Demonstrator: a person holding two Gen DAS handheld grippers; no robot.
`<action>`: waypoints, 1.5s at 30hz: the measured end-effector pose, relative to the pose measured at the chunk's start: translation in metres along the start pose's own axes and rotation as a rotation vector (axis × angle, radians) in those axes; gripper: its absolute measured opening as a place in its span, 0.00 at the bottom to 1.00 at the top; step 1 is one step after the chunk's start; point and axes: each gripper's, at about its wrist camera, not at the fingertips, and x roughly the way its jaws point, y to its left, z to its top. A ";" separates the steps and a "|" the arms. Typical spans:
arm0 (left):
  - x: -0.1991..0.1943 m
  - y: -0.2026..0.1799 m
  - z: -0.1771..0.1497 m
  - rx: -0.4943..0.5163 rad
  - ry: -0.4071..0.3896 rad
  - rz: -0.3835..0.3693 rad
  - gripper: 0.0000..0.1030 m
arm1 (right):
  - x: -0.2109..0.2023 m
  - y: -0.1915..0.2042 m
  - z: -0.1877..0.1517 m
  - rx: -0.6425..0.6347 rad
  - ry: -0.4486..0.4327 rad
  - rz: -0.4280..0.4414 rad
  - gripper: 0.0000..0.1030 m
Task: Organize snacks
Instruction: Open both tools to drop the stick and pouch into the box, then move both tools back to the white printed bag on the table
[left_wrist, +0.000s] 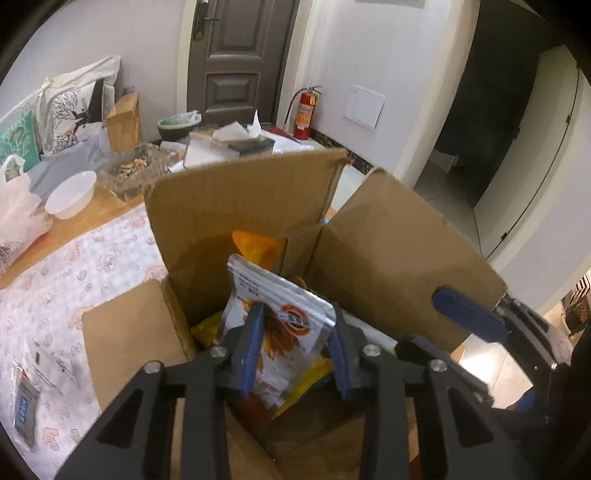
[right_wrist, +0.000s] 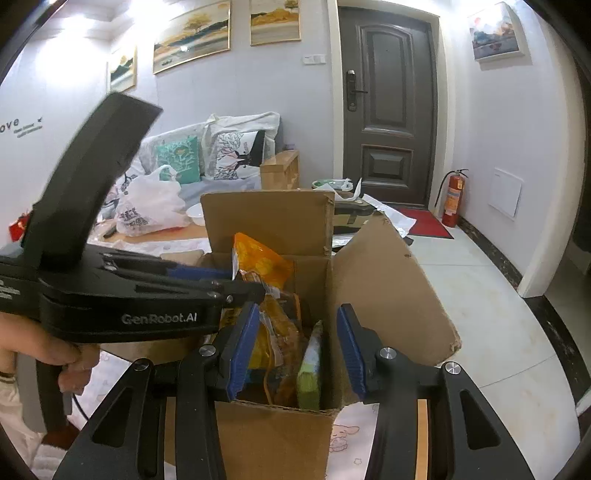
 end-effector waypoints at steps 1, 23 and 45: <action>0.004 0.001 -0.001 -0.003 0.014 -0.013 0.29 | 0.000 -0.001 0.000 0.004 0.001 0.002 0.38; -0.109 0.048 -0.025 -0.046 -0.144 0.048 0.71 | -0.032 0.049 0.019 -0.058 -0.035 0.022 0.44; -0.213 0.249 -0.145 -0.306 -0.233 0.221 0.82 | 0.051 0.286 0.013 -0.303 0.100 0.322 0.61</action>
